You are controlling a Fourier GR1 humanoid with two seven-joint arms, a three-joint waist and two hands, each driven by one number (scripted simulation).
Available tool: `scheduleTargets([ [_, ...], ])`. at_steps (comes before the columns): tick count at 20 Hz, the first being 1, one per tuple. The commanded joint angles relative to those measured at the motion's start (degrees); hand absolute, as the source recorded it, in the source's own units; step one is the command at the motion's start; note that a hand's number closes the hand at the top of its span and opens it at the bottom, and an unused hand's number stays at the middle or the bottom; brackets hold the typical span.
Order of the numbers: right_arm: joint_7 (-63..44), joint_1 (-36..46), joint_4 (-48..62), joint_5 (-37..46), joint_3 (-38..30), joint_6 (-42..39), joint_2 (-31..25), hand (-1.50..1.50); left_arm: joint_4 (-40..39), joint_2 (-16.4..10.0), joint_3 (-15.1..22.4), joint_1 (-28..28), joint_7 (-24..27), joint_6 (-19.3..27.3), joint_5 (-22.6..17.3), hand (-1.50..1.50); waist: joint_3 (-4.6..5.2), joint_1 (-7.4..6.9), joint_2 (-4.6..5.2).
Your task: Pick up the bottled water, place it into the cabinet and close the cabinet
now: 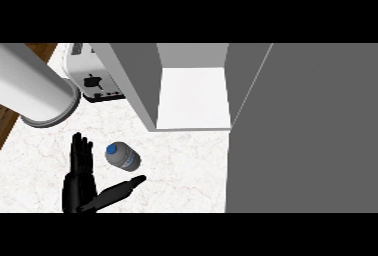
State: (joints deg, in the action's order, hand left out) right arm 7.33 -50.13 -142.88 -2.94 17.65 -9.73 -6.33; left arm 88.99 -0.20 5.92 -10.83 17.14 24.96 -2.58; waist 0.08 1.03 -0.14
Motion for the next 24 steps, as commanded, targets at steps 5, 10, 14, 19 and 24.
scheduleTargets([
  [5,2.2,-7.3,-6.1,0.3,0.8,-1.5,-2.0,-1.50,-19.2,0.2,-7.9,4.9,15.7,-4.0,-6.4,-1.50,0.02,0.24,0.01],
  [10,2.5,-9.3,-8.2,-1.5,0.5,-1.6,-3.1,-1.50,-25.3,-0.3,-8.6,8.5,18.0,-9.5,-10.3,-1.50,0.00,-0.02,0.06],
  [14,5.0,-8.7,-5.3,-0.9,0.9,-2.5,-3.0,-1.50,-38.2,-2.8,-11.9,12.4,24.5,-20.0,-13.9,-1.50,0.09,0.44,0.19],
  [19,5.0,-10.9,-8.2,-4.1,-2.3,-2.8,-5.1,-1.50,-47.7,0.2,-11.9,17.9,30.9,-20.3,-13.7,-1.50,0.04,0.37,0.26],
  [24,5.0,-11.2,-8.1,-3.0,-0.2,-2.3,-4.7,-1.50,-57.3,0.2,-15.1,22.9,38.7,-20.9,-17.8,1.50,0.12,0.43,0.46],
])
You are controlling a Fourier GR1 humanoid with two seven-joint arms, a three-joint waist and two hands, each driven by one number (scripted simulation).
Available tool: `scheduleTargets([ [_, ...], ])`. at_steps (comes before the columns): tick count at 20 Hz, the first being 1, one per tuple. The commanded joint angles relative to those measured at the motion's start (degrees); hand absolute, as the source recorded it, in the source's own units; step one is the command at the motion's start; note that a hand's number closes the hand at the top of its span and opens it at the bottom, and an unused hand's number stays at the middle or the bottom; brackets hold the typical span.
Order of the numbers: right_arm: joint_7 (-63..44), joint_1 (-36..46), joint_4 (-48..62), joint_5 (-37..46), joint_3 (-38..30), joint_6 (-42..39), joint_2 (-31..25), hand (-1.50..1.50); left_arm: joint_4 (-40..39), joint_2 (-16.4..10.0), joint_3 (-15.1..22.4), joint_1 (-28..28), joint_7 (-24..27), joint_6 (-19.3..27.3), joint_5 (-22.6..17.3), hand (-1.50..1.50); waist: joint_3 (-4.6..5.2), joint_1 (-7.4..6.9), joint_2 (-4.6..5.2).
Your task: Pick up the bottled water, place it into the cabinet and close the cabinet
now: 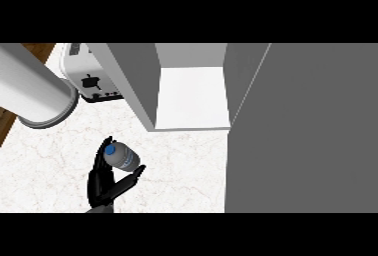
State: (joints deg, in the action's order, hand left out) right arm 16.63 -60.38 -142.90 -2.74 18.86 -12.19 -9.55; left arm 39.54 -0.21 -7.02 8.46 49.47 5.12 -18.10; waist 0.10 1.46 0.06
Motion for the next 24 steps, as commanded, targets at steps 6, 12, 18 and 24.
scheduleTargets([
  [6,-3.5,-0.8,-5.3,-0.6,0.6,0.9,-0.8,-1.50,-9.5,0.2,-1.3,5.0,6.1,-5.2,-5.8,1.50,0.01,-0.36,0.01],
  [12,-3.0,-1.0,-6.1,0.9,1.4,1.6,-0.9,-1.50,-10.5,-0.1,-1.5,8.0,6.2,-7.6,-5.4,1.50,0.02,-0.06,0.02],
  [18,-3.1,1.0,-4.7,-0.3,0.3,2.4,-0.4,-1.50,-9.4,-1.9,4.0,5.2,5.0,-15.2,-2.5,1.50,0.00,-0.56,0.07],
  [24,-2.5,3.8,-2.1,-4.5,-2.6,1.7,-1.1,-1.50,-6.6,-1.7,6.5,5.8,2.8,-16.9,-1.1,1.50,-0.08,-1.07,0.03],
])
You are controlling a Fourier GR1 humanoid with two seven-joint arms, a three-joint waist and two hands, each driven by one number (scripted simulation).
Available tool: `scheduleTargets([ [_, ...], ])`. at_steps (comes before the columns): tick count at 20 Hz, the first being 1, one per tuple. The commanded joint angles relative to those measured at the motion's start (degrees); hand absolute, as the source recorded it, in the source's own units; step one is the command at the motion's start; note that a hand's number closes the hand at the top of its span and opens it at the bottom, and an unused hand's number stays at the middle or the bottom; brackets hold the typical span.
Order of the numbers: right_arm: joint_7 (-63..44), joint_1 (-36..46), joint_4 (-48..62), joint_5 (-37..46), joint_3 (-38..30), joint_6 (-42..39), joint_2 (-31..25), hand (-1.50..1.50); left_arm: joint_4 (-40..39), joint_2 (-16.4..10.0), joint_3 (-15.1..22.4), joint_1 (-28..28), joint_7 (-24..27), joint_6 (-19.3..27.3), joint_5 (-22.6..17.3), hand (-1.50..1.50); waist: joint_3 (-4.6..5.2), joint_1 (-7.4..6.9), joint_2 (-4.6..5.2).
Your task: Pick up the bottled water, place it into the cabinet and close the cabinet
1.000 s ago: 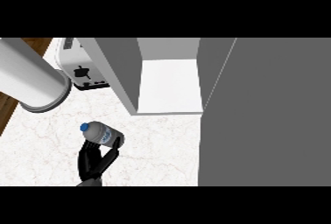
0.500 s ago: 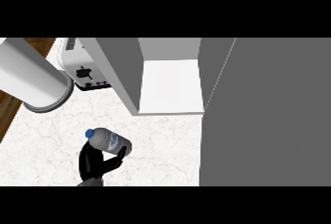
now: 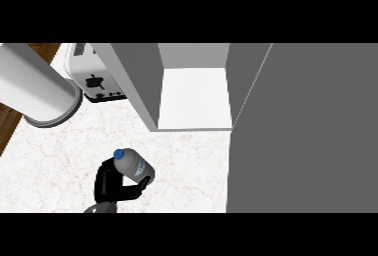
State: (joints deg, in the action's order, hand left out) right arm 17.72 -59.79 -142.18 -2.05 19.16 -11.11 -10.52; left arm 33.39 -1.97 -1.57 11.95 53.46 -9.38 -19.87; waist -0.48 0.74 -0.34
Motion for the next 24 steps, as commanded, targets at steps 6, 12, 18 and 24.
scheduleTargets([
  [6,-5.1,-1.3,-6.7,-2.0,1.3,0.9,-0.3,-1.50,11.9,1.9,9.8,-1.0,-9.3,3.0,-5.4,1.50,0.47,-0.41,0.05],
  [12,-0.1,-2.3,-3.6,-2.7,-0.6,-1.0,-0.9,-1.50,22.2,2.0,18.1,1.6,-18.3,14.1,-11.7,1.50,0.46,0.52,-0.12],
  [18,-3.8,1.6,-2.6,-4.1,-1.6,1.1,0.9,-1.50,27.8,2.0,19.5,7.9,-23.9,25.0,-3.6,1.50,0.45,-0.20,0.12],
  [24,-3.7,5.5,0.2,-5.0,-3.6,0.6,0.8,-1.50,25.5,2.0,24.6,18.8,-29.6,34.8,-7.9,1.50,0.48,0.45,0.41],
])
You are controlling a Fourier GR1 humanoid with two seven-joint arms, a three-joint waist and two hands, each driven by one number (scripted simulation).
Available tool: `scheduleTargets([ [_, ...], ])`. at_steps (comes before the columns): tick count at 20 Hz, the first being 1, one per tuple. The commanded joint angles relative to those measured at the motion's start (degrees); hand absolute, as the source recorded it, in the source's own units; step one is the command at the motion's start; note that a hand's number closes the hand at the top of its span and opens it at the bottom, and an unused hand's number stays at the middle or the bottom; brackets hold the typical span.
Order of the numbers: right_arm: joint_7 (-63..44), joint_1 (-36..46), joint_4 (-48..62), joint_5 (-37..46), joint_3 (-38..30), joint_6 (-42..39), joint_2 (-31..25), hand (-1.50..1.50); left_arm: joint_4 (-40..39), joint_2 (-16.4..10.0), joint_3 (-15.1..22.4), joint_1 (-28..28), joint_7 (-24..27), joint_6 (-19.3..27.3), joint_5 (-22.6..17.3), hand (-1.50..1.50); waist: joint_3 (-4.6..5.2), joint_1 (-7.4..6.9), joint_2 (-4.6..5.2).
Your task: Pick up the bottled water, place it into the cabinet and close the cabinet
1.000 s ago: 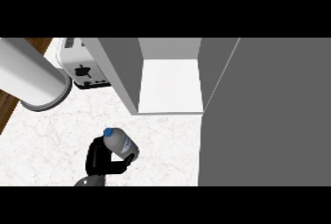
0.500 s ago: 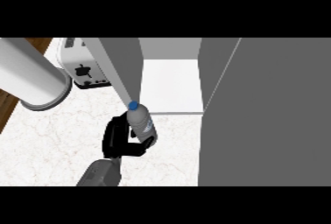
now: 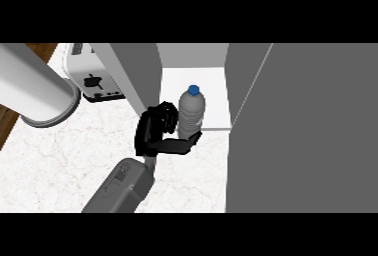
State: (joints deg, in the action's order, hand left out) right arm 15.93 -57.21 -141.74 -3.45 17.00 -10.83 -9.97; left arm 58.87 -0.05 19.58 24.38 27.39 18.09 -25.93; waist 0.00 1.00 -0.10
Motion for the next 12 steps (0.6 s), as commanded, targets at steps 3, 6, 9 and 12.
scheduleTargets([
  [3,-2.5,-1.8,-6.3,-4.5,-1.3,0.1,-0.3,-1.50,-3.5,0.0,1.5,8.8,-4.0,7.1,0.8,1.50,0.00,0.36,0.05],
  [6,-4.4,1.1,-4.6,-4.6,-1.7,0.3,-0.3,-1.50,-6.7,0.0,4.7,16.6,-8.4,13.2,-1.3,1.50,0.00,0.70,0.21],
  [9,-0.8,-0.4,-3.7,-4.7,-2.5,-2.1,-1.1,-1.50,-16.6,0.0,1.8,22.2,-6.7,13.0,-3.3,1.50,0.02,2.00,0.51],
  [12,-2.0,-0.2,-4.4,-6.7,-3.9,-2.3,-1.0,-1.50,-18.8,0.0,2.4,23.7,-5.4,15.3,-7.1,1.50,0.03,2.05,0.54],
])
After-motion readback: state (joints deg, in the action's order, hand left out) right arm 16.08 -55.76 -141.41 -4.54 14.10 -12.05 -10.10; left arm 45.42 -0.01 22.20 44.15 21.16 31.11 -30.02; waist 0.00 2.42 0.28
